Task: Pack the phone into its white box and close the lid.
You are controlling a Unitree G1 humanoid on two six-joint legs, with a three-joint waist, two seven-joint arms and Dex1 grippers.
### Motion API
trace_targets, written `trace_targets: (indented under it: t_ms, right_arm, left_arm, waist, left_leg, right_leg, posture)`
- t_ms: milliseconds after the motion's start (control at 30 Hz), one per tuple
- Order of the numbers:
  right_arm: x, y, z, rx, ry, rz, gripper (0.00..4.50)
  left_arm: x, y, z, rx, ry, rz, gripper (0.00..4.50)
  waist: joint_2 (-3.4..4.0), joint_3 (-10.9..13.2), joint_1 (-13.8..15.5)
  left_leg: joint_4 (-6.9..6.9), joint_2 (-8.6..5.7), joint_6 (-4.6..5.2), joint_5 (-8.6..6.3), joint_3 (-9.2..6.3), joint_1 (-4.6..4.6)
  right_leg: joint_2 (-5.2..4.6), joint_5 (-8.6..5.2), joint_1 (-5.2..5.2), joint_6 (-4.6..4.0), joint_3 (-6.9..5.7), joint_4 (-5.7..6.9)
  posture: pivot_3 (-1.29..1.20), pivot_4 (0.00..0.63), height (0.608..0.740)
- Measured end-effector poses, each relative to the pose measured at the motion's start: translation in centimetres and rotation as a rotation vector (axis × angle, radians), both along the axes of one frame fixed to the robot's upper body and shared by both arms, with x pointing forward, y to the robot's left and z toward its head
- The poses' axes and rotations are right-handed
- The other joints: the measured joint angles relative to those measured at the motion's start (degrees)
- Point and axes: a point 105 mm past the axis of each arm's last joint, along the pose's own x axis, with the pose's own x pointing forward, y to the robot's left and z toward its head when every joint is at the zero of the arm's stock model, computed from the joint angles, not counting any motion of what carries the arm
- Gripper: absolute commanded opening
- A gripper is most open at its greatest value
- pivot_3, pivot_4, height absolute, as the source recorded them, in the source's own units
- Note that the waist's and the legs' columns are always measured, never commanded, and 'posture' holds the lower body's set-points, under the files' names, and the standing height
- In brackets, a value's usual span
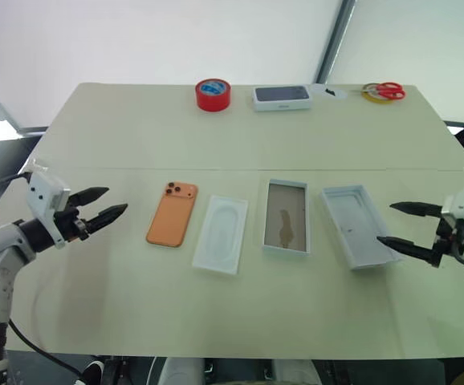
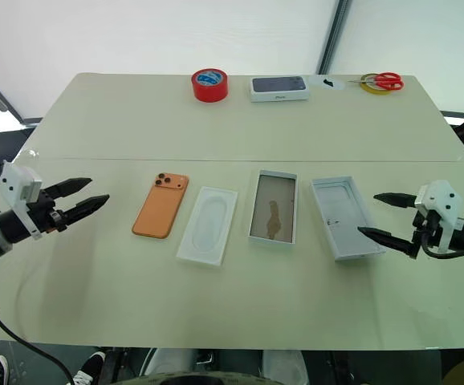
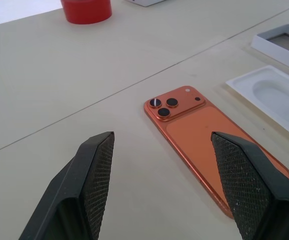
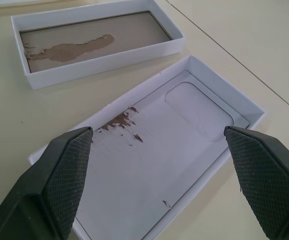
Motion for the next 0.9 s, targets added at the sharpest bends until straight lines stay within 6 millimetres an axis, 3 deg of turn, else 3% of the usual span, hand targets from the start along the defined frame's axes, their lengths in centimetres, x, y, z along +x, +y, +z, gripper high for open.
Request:
trace_targets:
  t_ms: [433, 567, 667, 800, 900]
  right_arm:
    - [0.4, 0.3, 0.1, -0.004, 0.007, 0.014, 4.40]
    - [0.3, 0.7, 0.0, -0.005, 0.020, 0.032, 4.40]
    - [0.4, 2.5, 0.3, -0.015, 0.031, 0.090, 4.40]
    - [0.3, 6.0, 0.8, -0.007, 0.036, 0.202, 4.40]
    - [0.3, 8.8, 0.9, -0.022, 0.011, 0.290, 4.40]
  left_arm:
    - [0.6, 0.0, -0.4, 0.079, 0.011, 0.093, 3.23]
    - [0.3, -1.4, -1.3, -0.033, 0.147, 0.041, 3.23]
    - [0.3, -3.5, -1.0, -0.214, 0.232, -0.022, 3.23]
    - [-0.8, -6.1, -0.8, -0.301, 0.318, -0.120, 3.23]
    - [-2.4, -7.6, -2.0, -0.304, 0.411, -0.190, 3.23]
  waist:
    - [0.00, 0.0, 0.1]
    - [0.00, 0.0, 0.1]
    - [-0.02, 0.0, 0.1]
    - [-0.02, 0.0, 0.0]
    - [-0.03, 0.0, 0.0]
  left_leg:
    - [0.00, 0.00, 0.01, 0.00, 0.00, 0.00]
    - [0.01, 0.00, 0.00, 0.00, 0.00, 0.00]
    - [0.02, 0.00, 0.00, 0.01, -0.03, 0.00]
    - [0.02, 0.00, -0.01, 0.02, -0.03, 0.00]
    - [0.02, 0.01, -0.04, 0.04, -0.03, 0.00]
  right_leg:
    - [0.00, 0.00, 0.01, 0.00, 0.00, 0.00]
    - [0.00, 0.00, 0.02, 0.00, 0.00, 0.01]
    - [0.01, 0.00, 0.02, 0.01, -0.01, 0.04]
    - [0.03, 0.00, 0.02, 0.01, 0.00, 0.02]
    - [0.05, 0.00, 0.02, 0.01, 0.00, 0.02]
  posture:
    - [0.00, 0.150, 0.730]
    - [0.00, 0.150, 0.730]
    - [0.00, 0.150, 0.730]
    - [0.00, 0.150, 0.730]
    - [0.00, 0.150, 0.730]
